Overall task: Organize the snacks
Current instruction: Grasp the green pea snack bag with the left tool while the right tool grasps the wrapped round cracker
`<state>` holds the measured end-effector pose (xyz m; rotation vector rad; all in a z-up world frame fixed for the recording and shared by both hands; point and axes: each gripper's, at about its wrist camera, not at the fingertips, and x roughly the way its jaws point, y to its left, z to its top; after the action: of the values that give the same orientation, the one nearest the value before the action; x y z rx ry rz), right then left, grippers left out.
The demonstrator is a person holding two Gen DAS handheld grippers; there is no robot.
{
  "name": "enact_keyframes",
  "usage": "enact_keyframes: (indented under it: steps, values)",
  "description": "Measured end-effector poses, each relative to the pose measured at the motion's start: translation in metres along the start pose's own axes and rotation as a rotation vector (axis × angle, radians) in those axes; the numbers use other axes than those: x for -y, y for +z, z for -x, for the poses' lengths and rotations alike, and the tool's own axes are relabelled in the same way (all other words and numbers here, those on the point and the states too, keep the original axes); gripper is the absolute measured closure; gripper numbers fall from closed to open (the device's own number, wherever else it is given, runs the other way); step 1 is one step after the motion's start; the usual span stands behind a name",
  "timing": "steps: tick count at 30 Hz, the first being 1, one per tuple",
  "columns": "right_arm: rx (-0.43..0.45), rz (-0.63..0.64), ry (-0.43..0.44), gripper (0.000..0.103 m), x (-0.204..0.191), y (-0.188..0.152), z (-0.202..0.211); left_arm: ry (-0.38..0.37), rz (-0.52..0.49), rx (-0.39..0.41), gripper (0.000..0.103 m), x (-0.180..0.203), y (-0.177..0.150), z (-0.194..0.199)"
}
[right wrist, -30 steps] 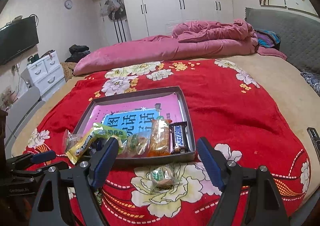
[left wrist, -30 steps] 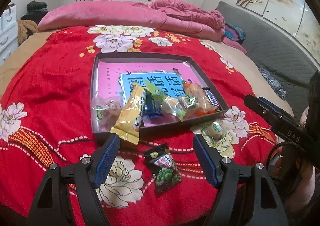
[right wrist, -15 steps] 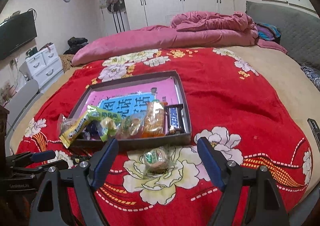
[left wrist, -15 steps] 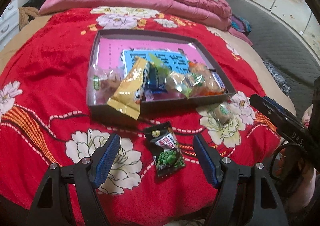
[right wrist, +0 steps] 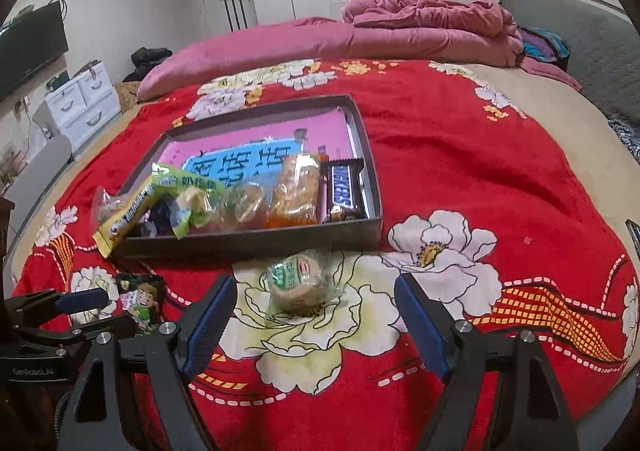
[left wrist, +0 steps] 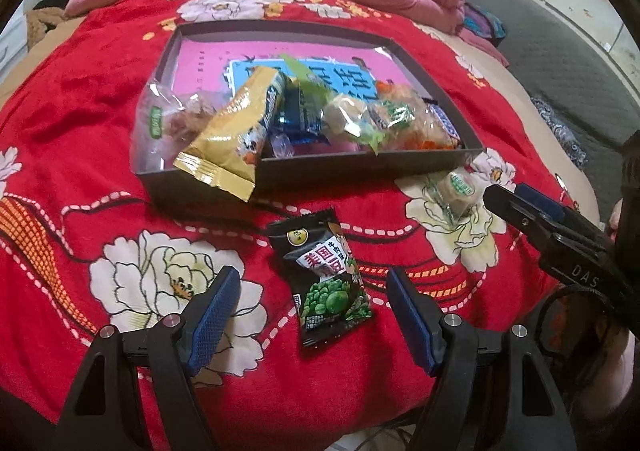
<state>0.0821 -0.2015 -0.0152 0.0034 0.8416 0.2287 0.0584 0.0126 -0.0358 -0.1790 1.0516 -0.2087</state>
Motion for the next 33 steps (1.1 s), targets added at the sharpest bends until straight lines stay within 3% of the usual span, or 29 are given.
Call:
enact_keyframes:
  steps: [21, 23, 27, 31, 33]
  values:
    - [-0.067, 0.055, -0.032, 0.023, -0.008, 0.000, -0.050, 0.025, -0.005, -0.029, 0.026, 0.002, 0.003, -0.023]
    - [-0.066, 0.066, -0.035, 0.028, -0.010, 0.000, -0.052, 0.025, -0.004, -0.030, 0.026, 0.002, 0.004, -0.024]
    - [-0.061, 0.092, -0.026, 0.048, -0.013, -0.001, -0.054, 0.036, -0.008, -0.033, 0.026, 0.003, 0.003, -0.026]
    - [-0.056, 0.116, -0.028, 0.052, -0.016, -0.003, -0.052, 0.046, -0.019, -0.042, 0.028, 0.005, 0.003, -0.026]
    - [-0.056, 0.108, -0.015, 0.052, -0.014, -0.003, -0.050, 0.061, -0.021, -0.046, 0.036, 0.004, 0.004, -0.026]
